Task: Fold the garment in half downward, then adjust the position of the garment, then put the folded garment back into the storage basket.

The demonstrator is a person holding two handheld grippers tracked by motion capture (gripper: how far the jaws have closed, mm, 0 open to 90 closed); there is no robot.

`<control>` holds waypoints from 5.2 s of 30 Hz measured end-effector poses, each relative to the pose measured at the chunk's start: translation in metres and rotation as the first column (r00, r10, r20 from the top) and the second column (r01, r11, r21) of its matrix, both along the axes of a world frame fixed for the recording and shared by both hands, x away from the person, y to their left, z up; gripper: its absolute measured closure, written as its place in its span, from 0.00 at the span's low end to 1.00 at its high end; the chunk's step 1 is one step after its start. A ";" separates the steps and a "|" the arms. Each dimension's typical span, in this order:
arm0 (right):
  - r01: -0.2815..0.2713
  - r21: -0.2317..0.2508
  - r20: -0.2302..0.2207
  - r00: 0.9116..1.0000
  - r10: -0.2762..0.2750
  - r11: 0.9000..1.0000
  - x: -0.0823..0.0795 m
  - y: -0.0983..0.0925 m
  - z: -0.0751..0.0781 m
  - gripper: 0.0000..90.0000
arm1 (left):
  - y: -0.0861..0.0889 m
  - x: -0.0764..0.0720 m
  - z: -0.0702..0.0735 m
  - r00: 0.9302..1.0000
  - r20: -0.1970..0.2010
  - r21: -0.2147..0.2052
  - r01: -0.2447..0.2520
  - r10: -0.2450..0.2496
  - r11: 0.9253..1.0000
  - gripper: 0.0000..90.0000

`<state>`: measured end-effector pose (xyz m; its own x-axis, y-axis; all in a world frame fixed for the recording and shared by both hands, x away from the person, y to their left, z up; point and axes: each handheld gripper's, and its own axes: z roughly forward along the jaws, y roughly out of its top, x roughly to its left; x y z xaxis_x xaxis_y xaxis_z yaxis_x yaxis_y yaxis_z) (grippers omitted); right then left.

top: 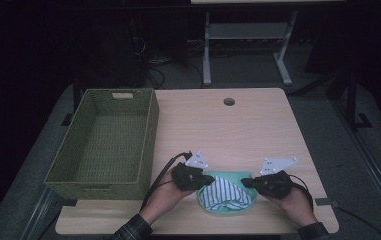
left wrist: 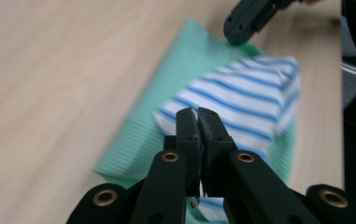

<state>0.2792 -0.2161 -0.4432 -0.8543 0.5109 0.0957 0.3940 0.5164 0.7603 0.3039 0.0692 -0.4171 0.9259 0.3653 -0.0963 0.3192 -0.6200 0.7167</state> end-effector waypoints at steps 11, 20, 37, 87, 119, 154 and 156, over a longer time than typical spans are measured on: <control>0.044 -0.046 -0.014 0.999 -0.045 0.998 0.029 0.006 -0.012 1.00 | -0.010 0.028 -0.024 0.998 -0.034 0.073 -0.045 0.047 0.996 0.98; 0.047 -0.091 -0.035 0.998 -0.051 0.995 0.030 0.008 -0.023 1.00 | -0.013 0.029 -0.036 0.998 -0.032 0.133 -0.041 0.046 0.990 0.98; 0.039 -0.023 -0.004 0.999 -0.039 0.999 0.033 0.011 -0.007 1.00 | -0.002 -0.013 -0.009 0.998 -0.058 -0.014 0.011 -0.012 1.000 0.96; 0.024 -0.097 -0.065 0.997 -0.030 0.995 0.064 0.022 -0.024 1.00 | -0.017 -0.033 -0.040 0.997 -0.052 0.122 0.060 -0.054 0.991 1.00; -0.024 -0.093 -0.105 0.994 0.014 0.995 0.028 0.016 -0.020 1.00 | 0.011 0.024 -0.038 0.996 -0.032 0.109 -0.079 0.083 0.991 0.97; 0.283 -0.125 0.001 0.958 -0.285 0.951 0.015 -0.035 -0.036 0.09 | -0.002 0.037 0.005 0.995 -0.029 0.185 0.100 -0.096 0.978 0.46; 0.280 -0.115 0.007 0.960 -0.282 0.953 0.015 -0.036 -0.037 0.09 | -0.005 0.039 0.002 0.994 -0.040 0.202 0.111 -0.105 0.973 0.46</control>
